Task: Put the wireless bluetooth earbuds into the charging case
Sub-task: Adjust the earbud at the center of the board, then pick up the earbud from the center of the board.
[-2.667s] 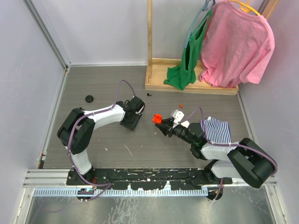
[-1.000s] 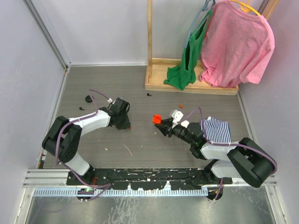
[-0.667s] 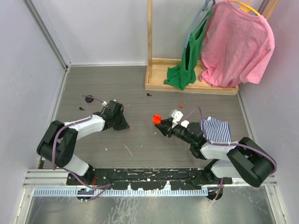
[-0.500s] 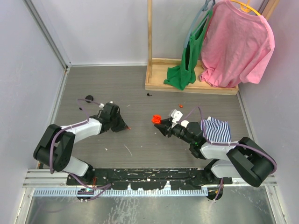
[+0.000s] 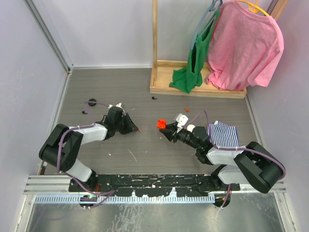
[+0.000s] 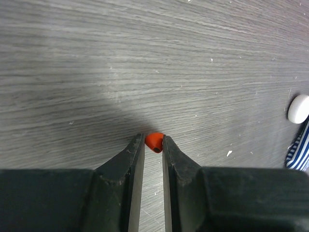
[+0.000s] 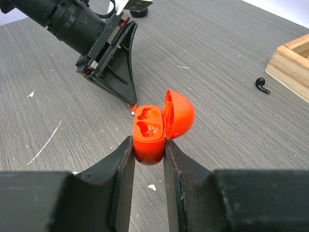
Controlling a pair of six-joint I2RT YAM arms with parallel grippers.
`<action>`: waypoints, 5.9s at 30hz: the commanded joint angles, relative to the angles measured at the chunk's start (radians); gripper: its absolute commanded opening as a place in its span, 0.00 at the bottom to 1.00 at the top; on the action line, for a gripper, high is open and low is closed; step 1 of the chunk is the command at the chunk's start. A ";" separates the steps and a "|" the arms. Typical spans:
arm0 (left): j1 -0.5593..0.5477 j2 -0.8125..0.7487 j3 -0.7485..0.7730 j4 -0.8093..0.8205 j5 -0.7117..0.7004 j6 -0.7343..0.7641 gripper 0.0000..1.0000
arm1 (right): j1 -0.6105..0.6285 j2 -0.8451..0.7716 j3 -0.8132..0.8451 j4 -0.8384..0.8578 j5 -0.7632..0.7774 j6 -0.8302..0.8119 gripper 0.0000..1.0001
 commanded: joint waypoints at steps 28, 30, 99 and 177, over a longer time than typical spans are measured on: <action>-0.010 -0.091 -0.084 -0.060 -0.105 -0.046 0.14 | 0.013 0.011 0.046 0.036 0.003 -0.023 0.01; -0.010 -0.106 -0.103 -0.016 -0.093 -0.036 0.14 | 0.013 0.010 0.047 0.035 0.002 -0.023 0.01; -0.118 0.092 0.383 -0.541 0.003 0.399 0.37 | 0.026 0.003 0.051 0.009 0.015 -0.047 0.01; -0.174 0.123 0.521 -0.749 -0.214 0.538 0.14 | 0.036 -0.001 0.051 0.006 0.017 -0.057 0.01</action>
